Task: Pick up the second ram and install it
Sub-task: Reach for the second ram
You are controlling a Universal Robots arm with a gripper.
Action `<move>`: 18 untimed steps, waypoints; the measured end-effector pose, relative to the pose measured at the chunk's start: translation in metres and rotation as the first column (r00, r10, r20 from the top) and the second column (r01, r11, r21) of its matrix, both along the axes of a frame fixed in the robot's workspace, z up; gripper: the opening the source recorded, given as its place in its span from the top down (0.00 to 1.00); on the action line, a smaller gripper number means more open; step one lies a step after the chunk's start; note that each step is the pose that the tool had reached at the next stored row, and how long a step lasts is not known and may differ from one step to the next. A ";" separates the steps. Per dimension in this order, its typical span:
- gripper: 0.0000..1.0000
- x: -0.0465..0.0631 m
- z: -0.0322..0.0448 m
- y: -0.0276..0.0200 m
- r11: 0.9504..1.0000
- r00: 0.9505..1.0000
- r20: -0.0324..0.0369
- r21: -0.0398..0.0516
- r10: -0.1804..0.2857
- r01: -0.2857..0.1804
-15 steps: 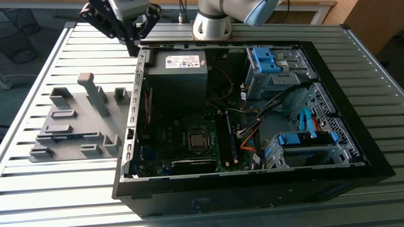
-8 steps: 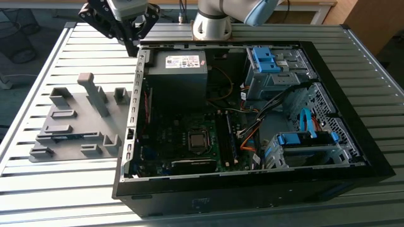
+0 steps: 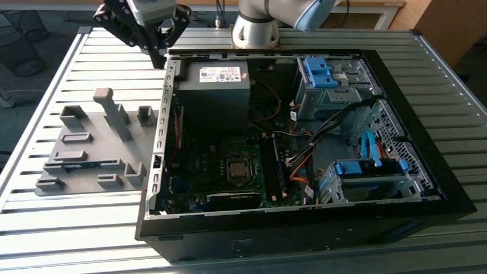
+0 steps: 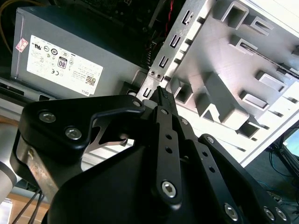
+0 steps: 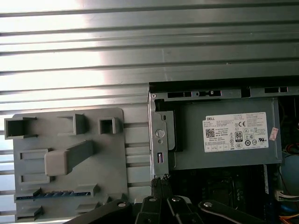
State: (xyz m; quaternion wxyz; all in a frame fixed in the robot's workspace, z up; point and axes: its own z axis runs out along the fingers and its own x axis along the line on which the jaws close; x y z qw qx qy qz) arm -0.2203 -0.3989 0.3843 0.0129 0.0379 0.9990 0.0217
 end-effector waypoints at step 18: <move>0.89 -0.008 -0.0007 0.0000 1.000 1.000 0.000 0.000 0.000 0.000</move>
